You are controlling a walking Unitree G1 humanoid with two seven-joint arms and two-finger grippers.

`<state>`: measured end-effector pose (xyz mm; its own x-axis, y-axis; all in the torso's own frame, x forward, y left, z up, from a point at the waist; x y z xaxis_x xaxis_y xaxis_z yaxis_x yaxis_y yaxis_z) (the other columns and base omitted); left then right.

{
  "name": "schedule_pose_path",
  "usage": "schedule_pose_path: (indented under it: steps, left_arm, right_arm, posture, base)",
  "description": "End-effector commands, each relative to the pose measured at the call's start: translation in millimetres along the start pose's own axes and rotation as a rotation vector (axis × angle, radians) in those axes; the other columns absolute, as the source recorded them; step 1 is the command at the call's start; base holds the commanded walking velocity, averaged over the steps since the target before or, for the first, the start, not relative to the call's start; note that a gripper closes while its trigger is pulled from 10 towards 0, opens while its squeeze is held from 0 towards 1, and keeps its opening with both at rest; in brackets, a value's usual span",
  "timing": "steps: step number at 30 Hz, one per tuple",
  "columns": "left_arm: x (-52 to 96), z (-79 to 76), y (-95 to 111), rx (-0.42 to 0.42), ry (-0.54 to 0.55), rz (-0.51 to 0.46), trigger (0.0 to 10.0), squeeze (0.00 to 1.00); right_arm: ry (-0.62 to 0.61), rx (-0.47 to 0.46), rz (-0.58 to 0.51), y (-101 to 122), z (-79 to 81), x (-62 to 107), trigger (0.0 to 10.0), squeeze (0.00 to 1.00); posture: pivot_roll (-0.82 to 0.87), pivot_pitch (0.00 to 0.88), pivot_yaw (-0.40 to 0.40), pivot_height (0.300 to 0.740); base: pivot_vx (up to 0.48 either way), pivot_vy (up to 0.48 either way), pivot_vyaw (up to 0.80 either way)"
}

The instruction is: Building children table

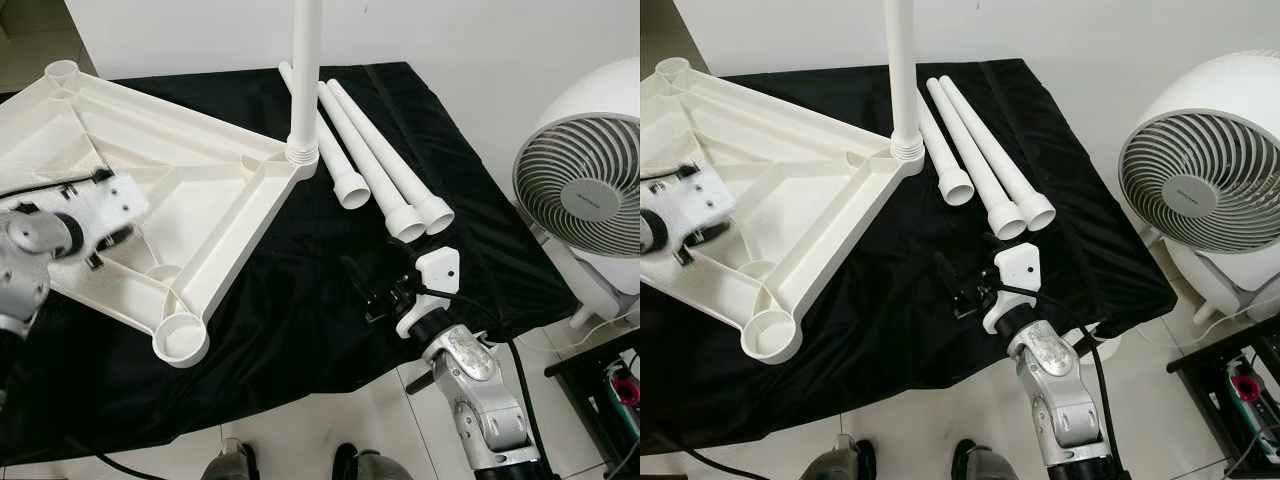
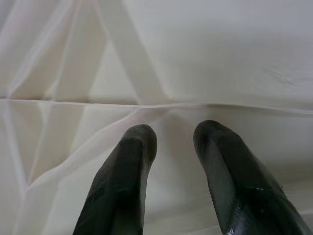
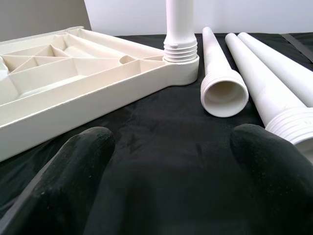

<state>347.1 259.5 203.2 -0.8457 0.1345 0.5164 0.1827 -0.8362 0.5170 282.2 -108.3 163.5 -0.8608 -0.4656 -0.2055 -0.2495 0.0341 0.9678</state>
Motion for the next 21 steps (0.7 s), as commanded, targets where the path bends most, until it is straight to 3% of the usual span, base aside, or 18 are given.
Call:
schedule_pose_path:
  steps: [1, 6, 13, 17, 21]
  left_arm:
    - [0.6, -5.4, -2.2, -0.055, -0.042, 0.015, 10.0, 0.0]
    - [0.8, -19.7, 3.2, -0.106, -0.144, -0.015, 10.0, 0.0]
    - [1.9, -27.5, 10.4, -0.135, -0.218, -0.053, 10.0, 0.0]
    - [3.4, -42.2, 19.2, -0.199, -0.329, -0.096, 10.0, 0.0]
    - [2.0, -47.4, 22.4, -0.212, -0.361, -0.112, 10.0, 0.0]
  right_arm:
    - [-0.003, 0.003, 0.02, -4.4, -1.9, 2.0, 10.0, 0.0]
    - [-0.013, 0.0, 0.022, -4.2, -3.2, 0.9, 10.0, 0.0]
    - [-0.023, -0.01, 0.034, -6.7, -5.1, -5.2, 10.0, 0.0]
    - [-0.025, 0.048, 0.102, -16.4, -10.3, -27.0, 10.0, 0.0]
    - [-0.012, 0.064, 0.118, -20.1, -10.5, -44.0, 10.0, 0.0]
  posture:
    - [0.09, 0.142, -0.031, 0.74]
    - [0.09, 0.143, -0.028, 0.74]
    - [0.09, 0.144, -0.022, 0.74]
    - [0.09, 0.158, -0.022, 0.74]
    - [0.09, 0.165, -0.024, 0.74]
  base:
    - [0.0, 0.0, 0.0]
    - [0.0, 0.0, 0.0]
    - [0.0, 0.0, 0.0]
    - [0.0, 0.0, 0.0]
    - [0.0, 0.0, 0.0]
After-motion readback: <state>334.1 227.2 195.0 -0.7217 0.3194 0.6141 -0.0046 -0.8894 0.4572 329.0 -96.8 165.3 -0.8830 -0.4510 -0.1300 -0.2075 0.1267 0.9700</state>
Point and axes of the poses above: a point about 5 cm out from each wrist's last joint towards the gripper, its own x axis pointing back from the gripper into the wrist, its own y axis along the axis of the wrist's last joint, z = x × y, the point moved 2 cm from there along -x, pointing out of the wrist towards the gripper, and after that the axes turned 7 degrees about x, right-handed, at the moved point
